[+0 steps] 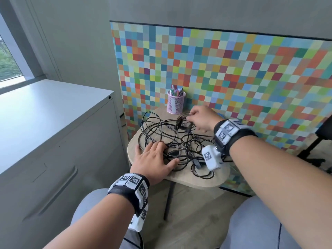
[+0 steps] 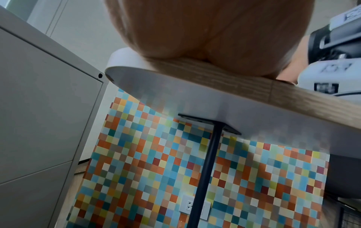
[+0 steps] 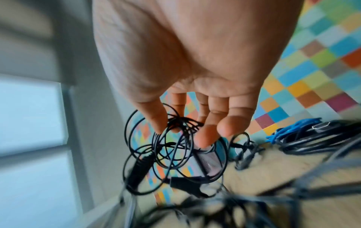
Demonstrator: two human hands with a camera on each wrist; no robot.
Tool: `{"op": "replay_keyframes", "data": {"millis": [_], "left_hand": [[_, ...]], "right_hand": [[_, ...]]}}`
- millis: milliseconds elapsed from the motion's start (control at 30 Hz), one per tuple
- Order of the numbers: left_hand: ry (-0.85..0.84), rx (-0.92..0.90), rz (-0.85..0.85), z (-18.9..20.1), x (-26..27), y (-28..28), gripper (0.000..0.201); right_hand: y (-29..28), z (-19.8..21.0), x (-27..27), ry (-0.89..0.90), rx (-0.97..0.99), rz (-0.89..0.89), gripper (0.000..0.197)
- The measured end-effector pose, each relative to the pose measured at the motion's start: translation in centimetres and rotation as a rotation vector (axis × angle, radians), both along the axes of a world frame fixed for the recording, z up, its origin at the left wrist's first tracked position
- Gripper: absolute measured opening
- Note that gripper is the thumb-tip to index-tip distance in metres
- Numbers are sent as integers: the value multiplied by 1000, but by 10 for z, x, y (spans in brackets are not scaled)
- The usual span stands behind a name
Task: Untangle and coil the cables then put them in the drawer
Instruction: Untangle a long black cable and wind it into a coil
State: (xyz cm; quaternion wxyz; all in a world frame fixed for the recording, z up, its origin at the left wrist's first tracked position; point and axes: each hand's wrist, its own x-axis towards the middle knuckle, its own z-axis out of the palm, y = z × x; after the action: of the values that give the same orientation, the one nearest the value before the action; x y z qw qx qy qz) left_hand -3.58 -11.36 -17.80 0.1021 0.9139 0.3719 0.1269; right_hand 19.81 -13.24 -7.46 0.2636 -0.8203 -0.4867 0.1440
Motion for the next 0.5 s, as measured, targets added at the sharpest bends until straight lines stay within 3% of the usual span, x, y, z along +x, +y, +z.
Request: {"op": "replay_keyframes", "data": {"millis": [67, 300, 400, 500], "left_hand": [[9, 0, 0, 1, 0, -1, 66], [-46, -48, -4, 7, -1, -7, 58], [-174, -126, -11, 13, -2, -10, 58], [-438, -277, 56, 20, -4, -8, 44]], "right_hand": [[-9, 16, 9, 153, 146, -62, 5], [-39, 70, 7, 278, 692, -171, 14], [-57, 65, -15, 321, 673, -97, 17], [-74, 37, -33, 426, 588, -64, 16]]}}
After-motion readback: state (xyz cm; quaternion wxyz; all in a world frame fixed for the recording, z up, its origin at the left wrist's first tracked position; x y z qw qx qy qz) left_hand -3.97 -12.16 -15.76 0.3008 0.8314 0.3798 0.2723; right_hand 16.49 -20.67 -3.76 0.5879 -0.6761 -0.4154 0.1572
